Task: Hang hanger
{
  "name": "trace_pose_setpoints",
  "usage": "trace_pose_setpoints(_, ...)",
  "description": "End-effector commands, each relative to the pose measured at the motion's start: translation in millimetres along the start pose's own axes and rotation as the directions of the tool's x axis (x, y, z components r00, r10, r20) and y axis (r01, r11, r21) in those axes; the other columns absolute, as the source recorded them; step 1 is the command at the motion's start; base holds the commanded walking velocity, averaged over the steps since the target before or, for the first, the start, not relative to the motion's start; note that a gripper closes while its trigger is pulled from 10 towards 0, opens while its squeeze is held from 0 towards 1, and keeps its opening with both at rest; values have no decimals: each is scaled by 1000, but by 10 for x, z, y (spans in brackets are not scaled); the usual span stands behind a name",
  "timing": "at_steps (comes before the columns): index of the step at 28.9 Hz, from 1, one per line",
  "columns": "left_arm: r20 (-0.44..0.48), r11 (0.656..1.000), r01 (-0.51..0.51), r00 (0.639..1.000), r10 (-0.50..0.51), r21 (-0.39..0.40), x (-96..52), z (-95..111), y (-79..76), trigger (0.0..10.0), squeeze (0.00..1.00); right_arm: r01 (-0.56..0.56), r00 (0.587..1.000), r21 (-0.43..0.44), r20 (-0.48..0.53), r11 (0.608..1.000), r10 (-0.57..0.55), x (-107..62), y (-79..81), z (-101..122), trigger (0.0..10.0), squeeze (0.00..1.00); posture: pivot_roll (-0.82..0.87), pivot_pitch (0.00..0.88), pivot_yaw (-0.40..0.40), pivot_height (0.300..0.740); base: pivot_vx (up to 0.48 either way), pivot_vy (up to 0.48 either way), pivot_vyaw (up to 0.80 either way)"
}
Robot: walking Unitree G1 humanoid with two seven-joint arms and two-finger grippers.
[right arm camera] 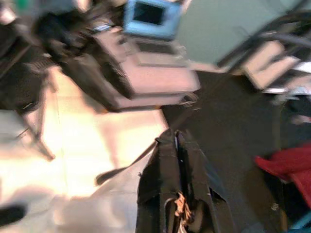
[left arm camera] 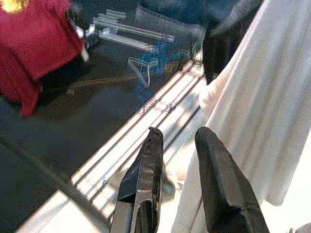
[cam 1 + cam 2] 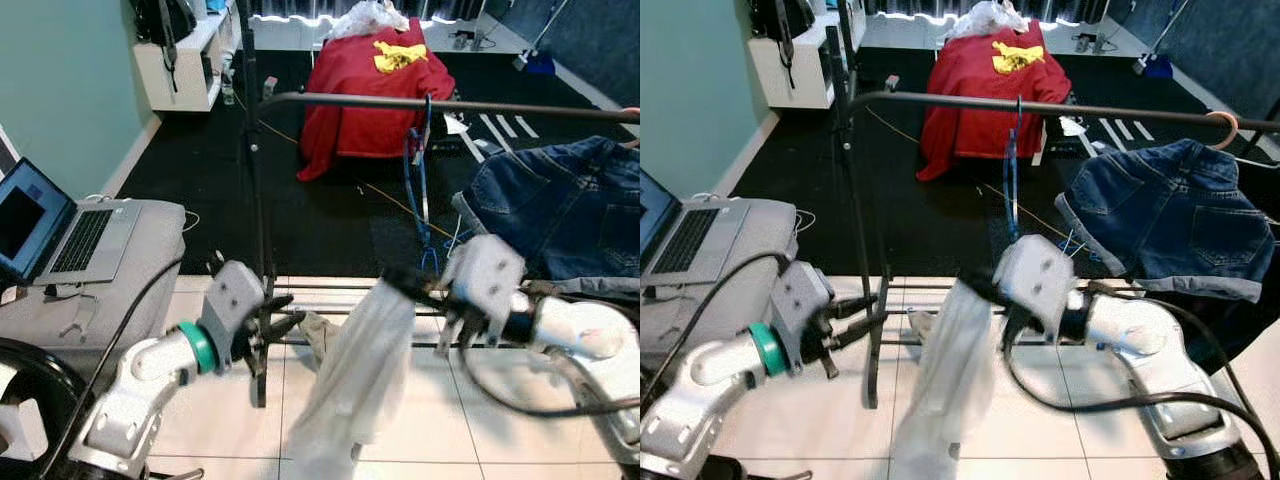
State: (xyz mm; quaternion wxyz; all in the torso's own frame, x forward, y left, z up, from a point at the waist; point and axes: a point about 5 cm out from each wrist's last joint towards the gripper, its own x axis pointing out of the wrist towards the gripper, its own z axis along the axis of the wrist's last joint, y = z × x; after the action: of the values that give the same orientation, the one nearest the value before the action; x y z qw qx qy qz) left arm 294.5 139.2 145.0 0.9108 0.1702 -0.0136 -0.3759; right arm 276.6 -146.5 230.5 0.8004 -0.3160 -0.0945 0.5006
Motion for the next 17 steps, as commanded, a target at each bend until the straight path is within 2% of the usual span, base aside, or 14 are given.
trace_pose_setpoints(1,-49,1000,-10,999,9,-1,-46,-152,-37,10000,0,-36,998,-18,50,999,37,140,-15,40,10000,0,-127,114,29,740,0,0,0)
trace_pose_setpoints(3,-57,1000,-2,998,1,-8,-84,-170,-29,10000,0,-34,997,-11,74,999,35,196,-39,59,10000,0,-127,114,29,740,0,0,0)
trace_pose_setpoints(7,-91,998,42,995,-37,53,-199,-198,28,10000,0,-70,989,-19,132,997,72,407,-69,119,10000,0,-100,114,14,740,0,0,0)
trace_pose_setpoints(12,-121,992,66,991,-53,109,-268,-233,80,10000,0,-126,979,-38,155,991,130,480,-57,180,10000,0,-98,115,8,740,0,0,0)
trace_pose_setpoints(16,-165,986,86,984,-62,144,-412,-311,167,10000,0,-283,938,-57,190,957,289,562,29,271,10000,0,-95,117,-5,740,0,0,0)
trace_pose_setpoints(17,-165,986,86,984,-62,144,-412,-311,167,10000,0,-283,938,-57,190,957,289,562,29,271,10000,0,-95,117,-5,740,0,0,0)
